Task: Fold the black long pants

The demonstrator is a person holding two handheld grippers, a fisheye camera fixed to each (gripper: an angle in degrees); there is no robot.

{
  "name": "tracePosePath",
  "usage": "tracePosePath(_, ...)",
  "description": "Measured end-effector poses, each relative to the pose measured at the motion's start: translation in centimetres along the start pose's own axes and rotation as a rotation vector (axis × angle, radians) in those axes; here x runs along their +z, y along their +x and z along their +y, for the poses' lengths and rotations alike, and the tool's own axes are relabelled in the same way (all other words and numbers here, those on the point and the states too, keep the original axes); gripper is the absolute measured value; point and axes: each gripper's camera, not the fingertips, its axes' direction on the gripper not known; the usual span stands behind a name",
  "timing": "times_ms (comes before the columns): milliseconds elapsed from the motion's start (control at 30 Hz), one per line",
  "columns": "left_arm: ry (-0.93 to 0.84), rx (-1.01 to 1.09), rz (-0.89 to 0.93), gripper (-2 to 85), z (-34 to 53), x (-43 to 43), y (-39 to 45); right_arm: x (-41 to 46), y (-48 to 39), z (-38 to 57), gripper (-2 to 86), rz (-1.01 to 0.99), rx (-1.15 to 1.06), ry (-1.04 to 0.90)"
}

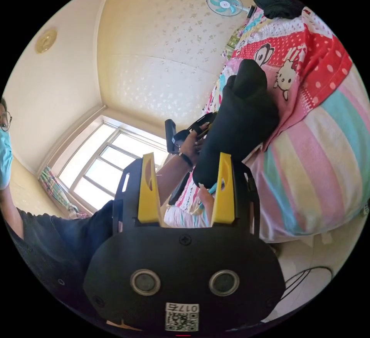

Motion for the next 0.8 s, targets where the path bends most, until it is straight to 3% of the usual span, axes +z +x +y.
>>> tracePosePath(433,0.006,-0.004,-0.003,1.4,0.0,-3.8,-0.7,-4.4,0.7,1.2,23.2,-0.023,-0.061,0.017)
tracePosePath(800,0.006,-0.012,0.002,1.4,-0.5,-6.6,-0.7,-4.6,1.1,-0.9,28.3,-0.022,0.061,0.055)
